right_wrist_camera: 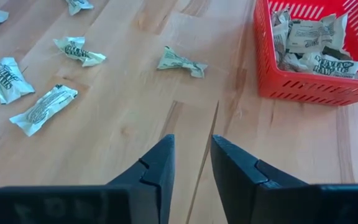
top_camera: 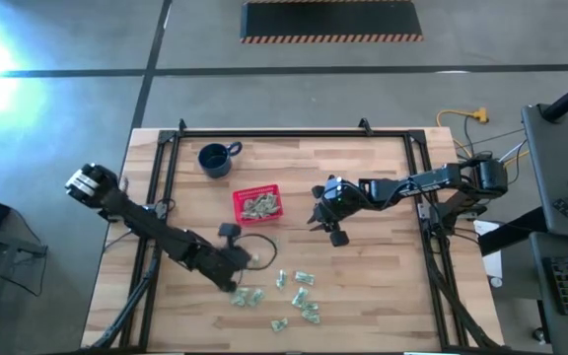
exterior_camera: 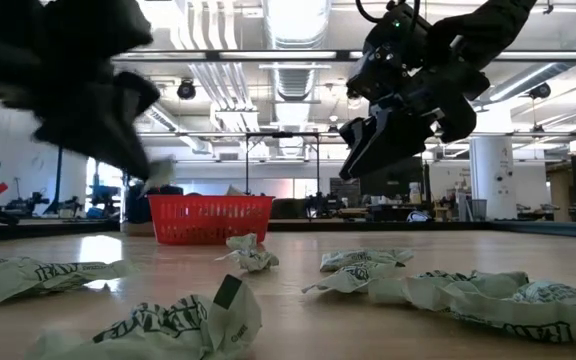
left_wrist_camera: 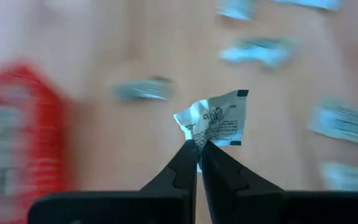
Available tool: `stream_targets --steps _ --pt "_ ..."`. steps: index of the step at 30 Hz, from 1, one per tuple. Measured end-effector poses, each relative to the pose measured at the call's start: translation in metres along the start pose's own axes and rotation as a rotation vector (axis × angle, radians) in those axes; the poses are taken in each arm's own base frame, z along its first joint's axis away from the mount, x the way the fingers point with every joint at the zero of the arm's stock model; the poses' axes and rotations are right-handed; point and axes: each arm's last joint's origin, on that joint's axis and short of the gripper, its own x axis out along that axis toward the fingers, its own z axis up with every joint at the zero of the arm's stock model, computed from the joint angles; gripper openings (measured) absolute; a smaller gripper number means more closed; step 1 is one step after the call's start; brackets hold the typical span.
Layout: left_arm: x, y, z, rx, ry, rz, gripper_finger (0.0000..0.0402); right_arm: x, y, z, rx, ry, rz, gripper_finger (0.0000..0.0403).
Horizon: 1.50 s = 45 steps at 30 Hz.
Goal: Pick and place items into bin
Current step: Put the green stevia packet into the red bin
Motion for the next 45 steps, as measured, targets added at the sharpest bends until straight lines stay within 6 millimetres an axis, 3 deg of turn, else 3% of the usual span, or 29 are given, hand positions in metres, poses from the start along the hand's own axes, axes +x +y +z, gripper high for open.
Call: stream_targets --steps 8,14,21,28,39,45 --pt "-0.020 0.039 0.007 -0.049 -0.083 0.407 0.0001 0.000 0.001 -0.003 0.006 0.008 0.003 0.0084" --pt "-0.008 0.072 0.006 -0.131 -0.015 0.486 0.0001 0.001 0.001 -0.006 0.009 0.017 0.005 0.0086" --pt "0.006 0.103 -0.010 -0.168 0.195 0.458 0.0001 0.002 0.003 -0.011 0.013 0.030 0.009 0.0078" --pt "0.008 0.109 -0.011 -0.158 0.222 0.433 0.0019 0.002 0.003 -0.012 0.006 0.031 0.009 0.0072" --pt "0.005 0.110 -0.005 -0.151 0.205 0.428 0.0142 0.002 0.003 -0.011 -0.008 -0.028 0.003 0.0085" --pt "-0.002 0.106 0.003 -0.165 0.161 0.359 0.0165 0.004 0.013 -0.006 -0.069 -0.156 0.126 0.0090"
